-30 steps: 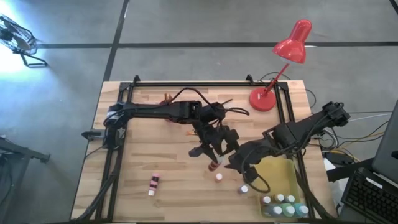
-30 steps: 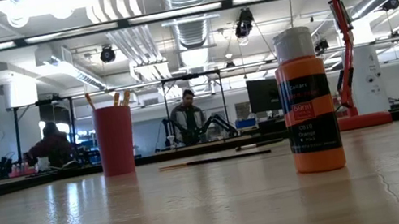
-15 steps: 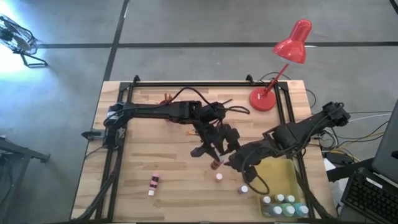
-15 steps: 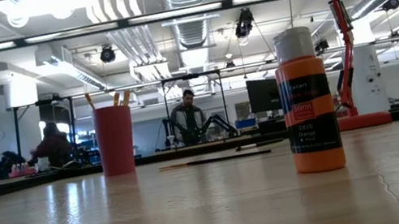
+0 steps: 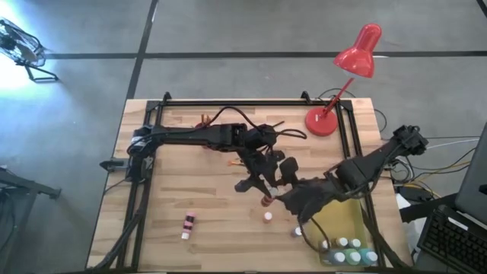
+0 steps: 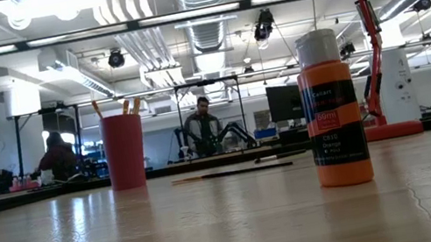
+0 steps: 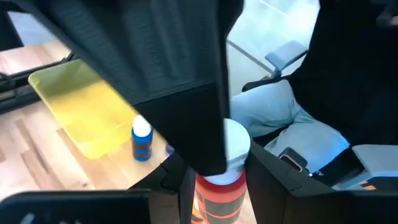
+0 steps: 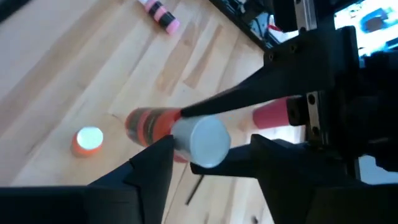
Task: Pick & Place Paint Supplies
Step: Put the red paint bottle into the yellow bin
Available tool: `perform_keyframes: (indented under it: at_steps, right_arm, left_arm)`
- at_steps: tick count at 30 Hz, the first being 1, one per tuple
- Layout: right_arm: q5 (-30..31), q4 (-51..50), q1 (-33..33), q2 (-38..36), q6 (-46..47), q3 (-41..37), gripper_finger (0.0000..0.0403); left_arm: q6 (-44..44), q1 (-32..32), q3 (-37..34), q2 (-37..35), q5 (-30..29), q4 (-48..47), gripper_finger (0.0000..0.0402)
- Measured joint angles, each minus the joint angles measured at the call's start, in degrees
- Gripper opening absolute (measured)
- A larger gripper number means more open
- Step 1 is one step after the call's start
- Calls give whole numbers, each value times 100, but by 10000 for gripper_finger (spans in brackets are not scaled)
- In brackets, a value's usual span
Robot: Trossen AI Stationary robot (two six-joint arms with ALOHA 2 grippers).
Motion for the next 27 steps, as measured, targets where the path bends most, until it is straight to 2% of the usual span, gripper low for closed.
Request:
perform_keyframes:
  at_steps: [6, 14, 21, 27]
  right_arm:
    - [73, -254, 60, 142, 225, 7, 226]
    - [-211, -271, 57, 249, 210, 125, 215]
    - [-329, -303, 57, 247, 186, 204, 184]
    - [-387, -293, 60, 247, 40, 238, 139]
  left_arm:
    - [-37, 17, 2, 0, -50, 133, 114]
    - [-84, 12, 47, 0, -102, 175, 114]
    - [-149, 4, 57, 0, -80, 190, 114]
    - [-151, -6, 57, -2, -102, 161, 114]
